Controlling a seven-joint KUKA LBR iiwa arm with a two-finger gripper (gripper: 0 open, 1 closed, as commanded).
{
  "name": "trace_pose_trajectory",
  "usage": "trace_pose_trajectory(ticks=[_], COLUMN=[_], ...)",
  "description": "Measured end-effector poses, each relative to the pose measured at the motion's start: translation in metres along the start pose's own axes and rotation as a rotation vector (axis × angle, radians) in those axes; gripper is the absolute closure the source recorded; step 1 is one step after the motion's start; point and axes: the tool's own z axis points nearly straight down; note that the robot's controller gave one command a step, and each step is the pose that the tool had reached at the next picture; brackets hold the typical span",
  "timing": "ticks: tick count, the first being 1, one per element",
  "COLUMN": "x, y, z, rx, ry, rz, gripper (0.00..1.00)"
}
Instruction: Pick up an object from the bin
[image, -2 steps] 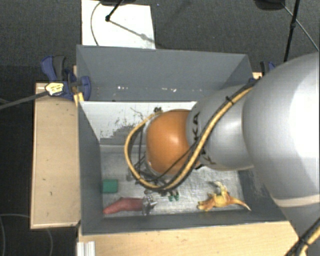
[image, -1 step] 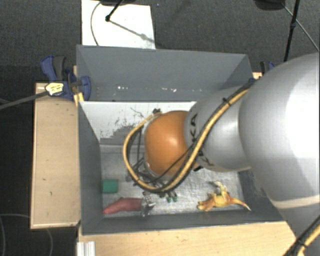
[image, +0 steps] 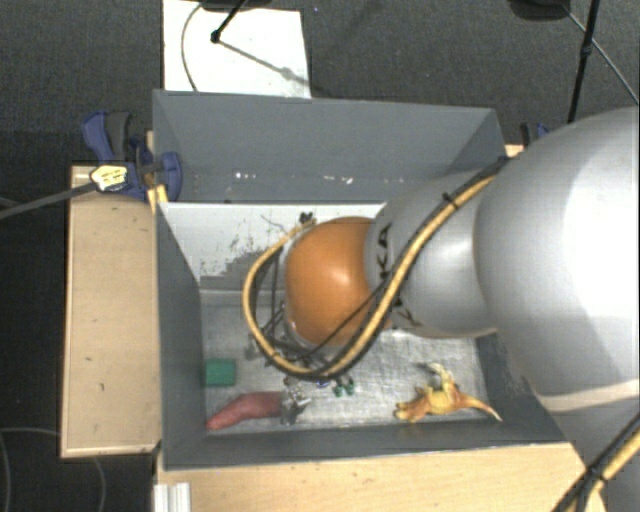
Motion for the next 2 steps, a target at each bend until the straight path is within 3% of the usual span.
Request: trace_pose_trajectory(ticks=[1,2], x=[0.01,0.003], y=[0.013,0.035], z=[0.005,0.007], rx=[0.0,0.003], ry=[0.004,0.001], rz=[0.098,0.005], gripper=[0.0,1.0])
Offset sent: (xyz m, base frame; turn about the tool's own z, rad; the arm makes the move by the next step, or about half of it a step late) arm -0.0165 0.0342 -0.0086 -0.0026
